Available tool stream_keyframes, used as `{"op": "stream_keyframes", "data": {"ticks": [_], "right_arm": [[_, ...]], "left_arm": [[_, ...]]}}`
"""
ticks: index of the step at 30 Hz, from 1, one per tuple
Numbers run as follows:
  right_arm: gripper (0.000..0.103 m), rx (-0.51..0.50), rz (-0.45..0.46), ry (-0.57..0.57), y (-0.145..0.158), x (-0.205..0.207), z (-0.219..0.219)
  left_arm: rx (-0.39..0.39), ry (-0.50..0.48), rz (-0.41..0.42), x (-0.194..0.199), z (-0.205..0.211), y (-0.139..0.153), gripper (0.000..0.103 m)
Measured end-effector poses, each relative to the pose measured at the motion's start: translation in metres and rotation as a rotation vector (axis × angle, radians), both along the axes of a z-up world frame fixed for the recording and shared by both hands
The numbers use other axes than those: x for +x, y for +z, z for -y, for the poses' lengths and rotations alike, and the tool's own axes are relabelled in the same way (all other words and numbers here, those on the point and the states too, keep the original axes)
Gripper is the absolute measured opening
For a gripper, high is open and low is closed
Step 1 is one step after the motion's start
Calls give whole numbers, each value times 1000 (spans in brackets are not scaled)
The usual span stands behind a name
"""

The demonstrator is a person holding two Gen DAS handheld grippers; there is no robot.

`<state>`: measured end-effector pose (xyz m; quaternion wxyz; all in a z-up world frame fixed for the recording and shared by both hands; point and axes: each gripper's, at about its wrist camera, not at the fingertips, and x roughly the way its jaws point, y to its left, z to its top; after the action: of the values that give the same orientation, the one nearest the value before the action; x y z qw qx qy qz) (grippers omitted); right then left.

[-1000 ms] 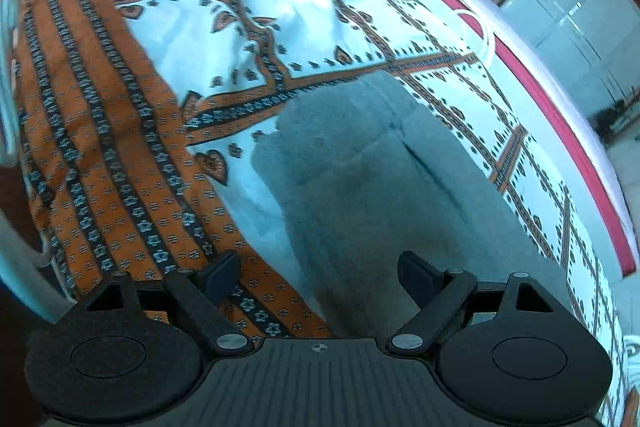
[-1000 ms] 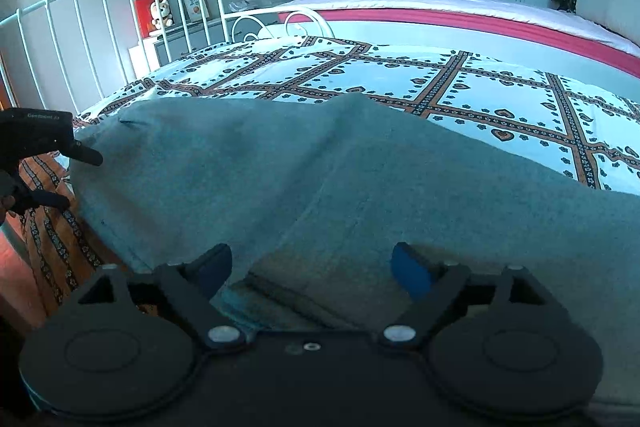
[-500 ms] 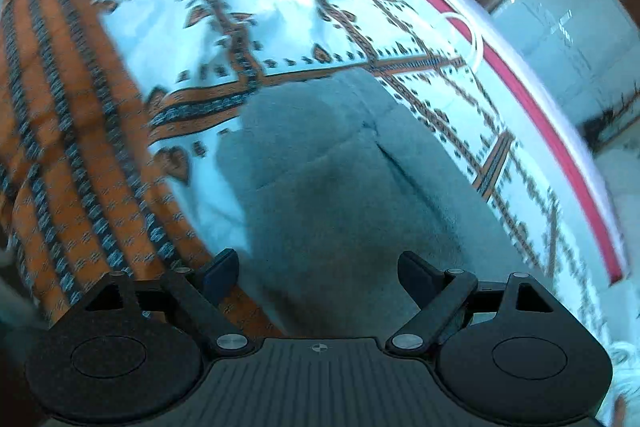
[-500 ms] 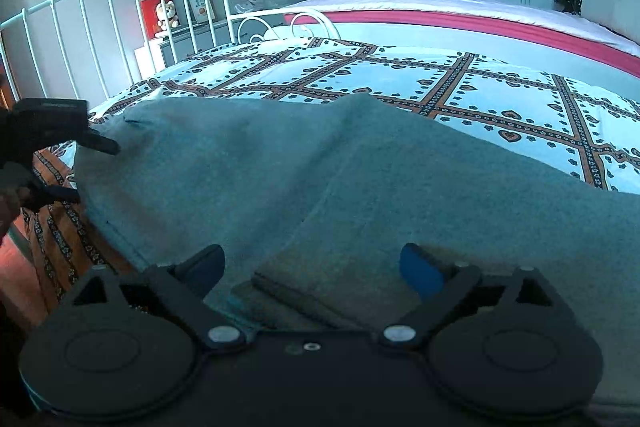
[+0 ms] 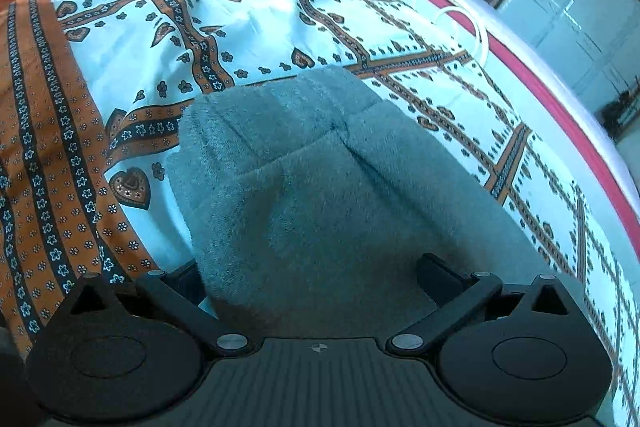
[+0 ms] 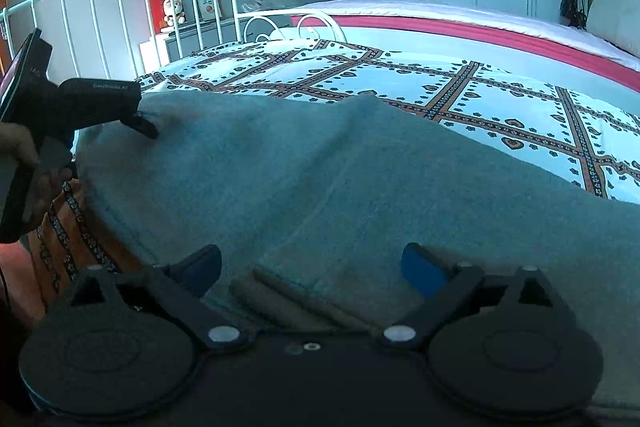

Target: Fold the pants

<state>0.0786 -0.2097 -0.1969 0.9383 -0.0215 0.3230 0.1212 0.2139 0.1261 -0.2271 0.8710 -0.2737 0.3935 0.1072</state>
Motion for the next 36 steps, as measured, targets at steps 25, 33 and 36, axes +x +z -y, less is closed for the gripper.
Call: {"op": "stream_keyframes", "data": {"ticks": [25, 33, 36], "right_arm": [[94, -6, 3, 1, -1, -1, -2], [76, 21, 4, -31, 6, 0, 3], [64, 21, 9, -63, 11, 2, 8]], "left_arm": [[44, 1, 115, -16, 7, 14, 28], [86, -74, 245, -29, 18, 40, 20], [88, -138, 309, -34, 28, 54, 20]]}}
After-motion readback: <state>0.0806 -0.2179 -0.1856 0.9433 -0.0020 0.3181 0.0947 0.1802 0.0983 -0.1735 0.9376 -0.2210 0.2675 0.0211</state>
